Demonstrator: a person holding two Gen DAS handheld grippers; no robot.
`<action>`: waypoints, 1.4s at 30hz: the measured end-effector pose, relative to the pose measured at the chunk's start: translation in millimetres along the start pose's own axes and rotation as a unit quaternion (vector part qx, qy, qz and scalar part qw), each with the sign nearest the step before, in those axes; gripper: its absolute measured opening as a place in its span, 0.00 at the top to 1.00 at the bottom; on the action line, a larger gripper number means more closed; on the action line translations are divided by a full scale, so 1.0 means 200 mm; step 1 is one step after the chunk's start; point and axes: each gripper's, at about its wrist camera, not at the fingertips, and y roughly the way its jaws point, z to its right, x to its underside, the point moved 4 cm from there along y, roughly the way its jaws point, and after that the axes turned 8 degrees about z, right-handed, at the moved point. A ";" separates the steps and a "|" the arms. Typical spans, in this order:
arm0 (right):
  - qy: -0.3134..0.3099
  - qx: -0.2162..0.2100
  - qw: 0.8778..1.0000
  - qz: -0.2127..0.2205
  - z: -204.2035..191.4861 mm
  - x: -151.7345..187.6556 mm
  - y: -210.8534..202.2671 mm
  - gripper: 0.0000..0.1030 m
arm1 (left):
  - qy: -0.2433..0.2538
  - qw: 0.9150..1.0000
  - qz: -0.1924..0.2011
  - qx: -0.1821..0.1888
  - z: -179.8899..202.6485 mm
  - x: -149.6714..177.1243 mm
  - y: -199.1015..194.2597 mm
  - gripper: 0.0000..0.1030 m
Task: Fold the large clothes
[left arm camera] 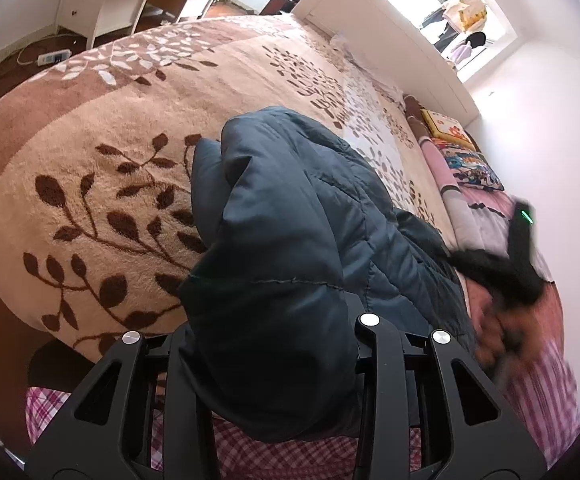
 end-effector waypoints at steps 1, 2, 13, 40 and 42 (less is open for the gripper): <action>-0.002 -0.013 1.000 -0.003 -0.01 0.08 -0.07 1.00 | 0.000 1.000 0.001 0.001 0.00 0.00 0.00 0.68; -0.002 -0.021 1.000 -0.010 -0.02 0.13 -0.10 1.00 | 0.001 1.000 0.002 0.000 0.01 0.00 0.00 0.68; -0.001 0.003 0.997 -0.077 -0.01 0.39 0.15 1.00 | 0.054 0.998 0.017 -0.009 0.17 0.00 -0.05 0.68; 0.020 -0.068 0.994 -0.078 -0.16 0.77 -0.13 1.00 | 0.132 0.990 0.053 -0.003 0.52 0.00 -0.21 0.69; 0.038 -0.098 0.994 -0.028 -0.13 0.71 -0.32 1.00 | 0.146 0.988 0.055 0.002 0.57 0.00 -0.23 0.69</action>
